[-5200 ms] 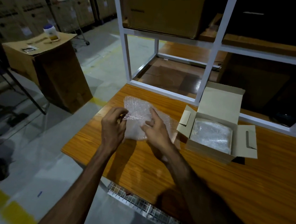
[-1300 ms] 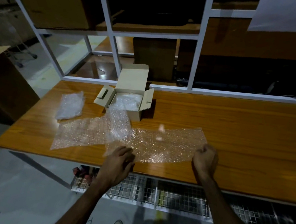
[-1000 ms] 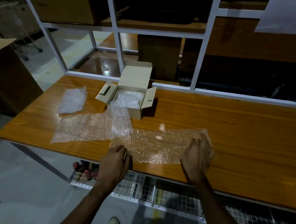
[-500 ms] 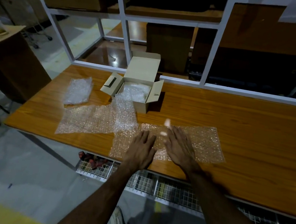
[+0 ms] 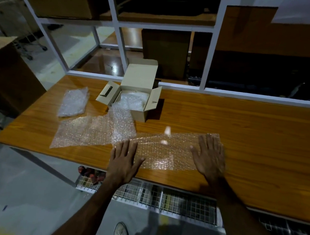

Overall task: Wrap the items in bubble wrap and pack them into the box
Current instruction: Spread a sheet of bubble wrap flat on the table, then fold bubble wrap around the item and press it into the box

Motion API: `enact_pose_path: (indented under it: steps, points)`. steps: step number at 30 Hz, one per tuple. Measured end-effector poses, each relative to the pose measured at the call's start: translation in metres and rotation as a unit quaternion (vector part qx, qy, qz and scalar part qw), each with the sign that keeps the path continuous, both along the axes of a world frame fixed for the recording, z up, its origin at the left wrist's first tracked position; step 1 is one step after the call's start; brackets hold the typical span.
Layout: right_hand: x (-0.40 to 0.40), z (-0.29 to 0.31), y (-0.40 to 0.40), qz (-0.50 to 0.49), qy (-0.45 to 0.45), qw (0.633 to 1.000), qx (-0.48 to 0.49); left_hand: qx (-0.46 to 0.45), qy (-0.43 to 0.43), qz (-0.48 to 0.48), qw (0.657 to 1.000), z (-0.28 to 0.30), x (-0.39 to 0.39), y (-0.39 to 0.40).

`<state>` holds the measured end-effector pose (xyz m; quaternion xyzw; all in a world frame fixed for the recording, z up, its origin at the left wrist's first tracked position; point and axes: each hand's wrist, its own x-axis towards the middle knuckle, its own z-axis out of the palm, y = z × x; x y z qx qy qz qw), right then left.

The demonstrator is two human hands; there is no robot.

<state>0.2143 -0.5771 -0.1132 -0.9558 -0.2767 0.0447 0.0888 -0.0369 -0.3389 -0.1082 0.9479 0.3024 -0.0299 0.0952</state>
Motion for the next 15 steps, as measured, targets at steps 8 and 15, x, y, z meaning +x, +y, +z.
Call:
enact_pose_path:
  steps: [8, 15]
  points:
    - [-0.003, 0.008, -0.014, -0.016, 0.024, 0.999, 0.033, 0.030, -0.040, 0.152, 0.987, 0.011, -0.015, -0.008]
    - [-0.024, 0.008, -0.046, -0.065, -0.002, 0.995, 0.072, 0.030, -0.068, 0.298, 0.952, 0.023, -0.014, -0.015]
